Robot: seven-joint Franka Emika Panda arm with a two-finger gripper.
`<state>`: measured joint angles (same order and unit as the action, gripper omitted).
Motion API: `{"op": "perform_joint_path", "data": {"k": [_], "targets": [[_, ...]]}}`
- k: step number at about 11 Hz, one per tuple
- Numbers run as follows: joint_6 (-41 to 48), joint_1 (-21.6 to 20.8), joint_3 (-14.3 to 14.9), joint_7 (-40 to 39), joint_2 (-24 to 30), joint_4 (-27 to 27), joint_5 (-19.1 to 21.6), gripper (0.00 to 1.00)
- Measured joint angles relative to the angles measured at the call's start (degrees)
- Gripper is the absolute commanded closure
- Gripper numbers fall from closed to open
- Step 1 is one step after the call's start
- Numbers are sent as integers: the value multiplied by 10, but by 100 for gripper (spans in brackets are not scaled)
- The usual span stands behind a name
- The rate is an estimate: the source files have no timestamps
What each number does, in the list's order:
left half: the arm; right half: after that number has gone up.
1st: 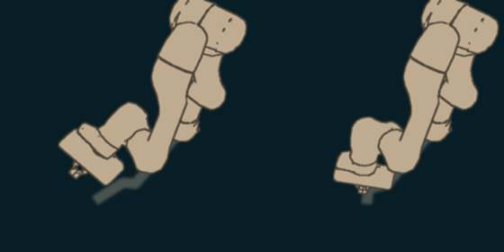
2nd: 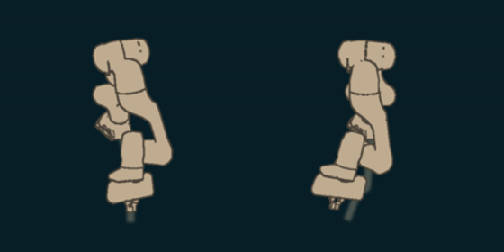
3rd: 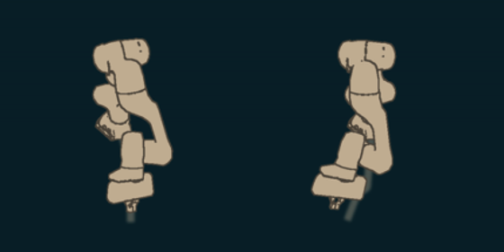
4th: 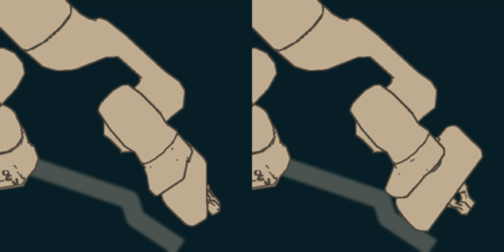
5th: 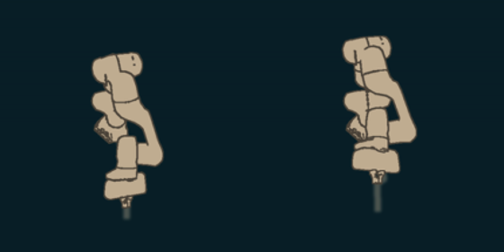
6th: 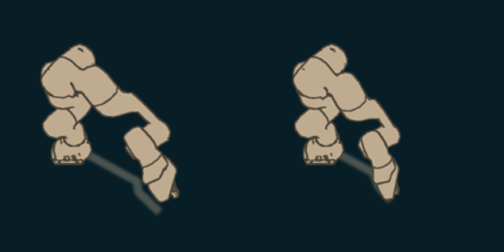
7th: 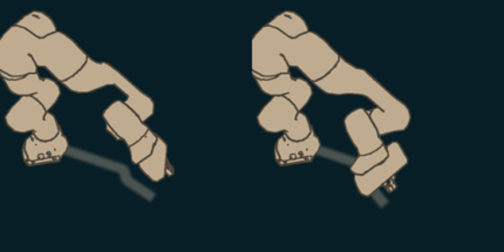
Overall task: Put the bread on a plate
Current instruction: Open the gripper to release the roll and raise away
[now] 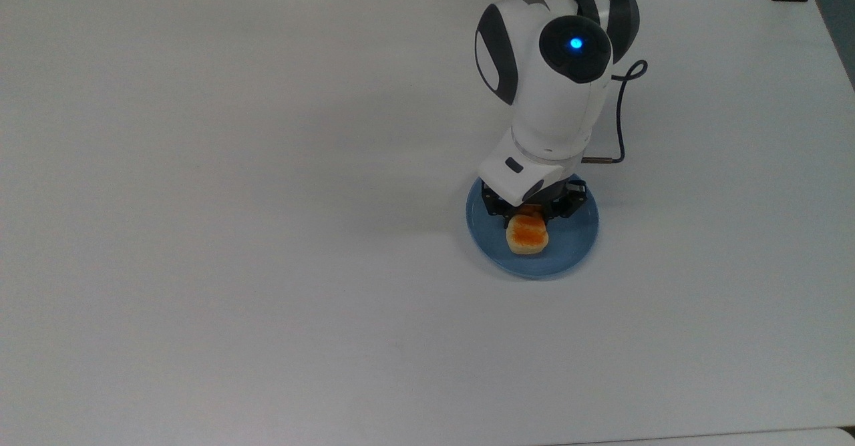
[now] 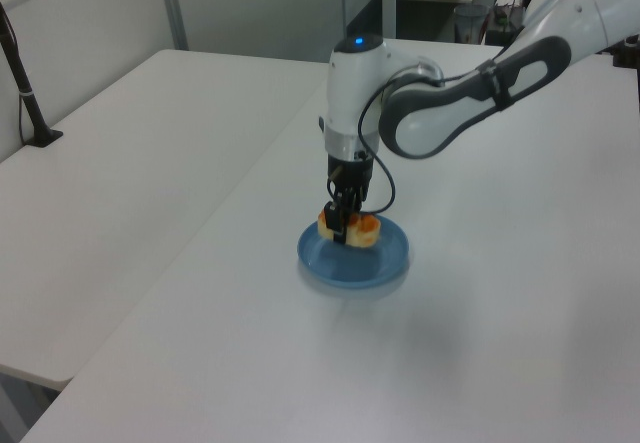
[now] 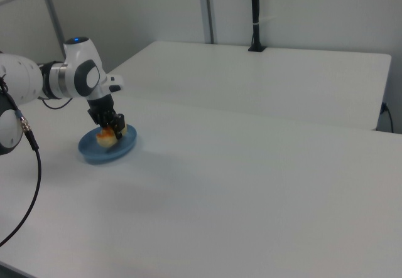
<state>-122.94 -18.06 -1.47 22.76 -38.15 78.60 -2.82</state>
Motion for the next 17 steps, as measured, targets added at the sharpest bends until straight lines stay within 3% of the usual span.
{"op": "perform_joint_path", "data": {"k": [3, 8, 10, 13, 17], "targets": [[-18, -6, 0, 6, -18, -1, 0, 0], [-9, 0, 7, 2, -5, -20, -1, 0], [88, 15, 14, -47, 43, -28, -14, 0], [240, 90, 17, -146, 155, -30, -19, 0], [341, 188, 15, -235, 285, 0, -12, 0]]}}
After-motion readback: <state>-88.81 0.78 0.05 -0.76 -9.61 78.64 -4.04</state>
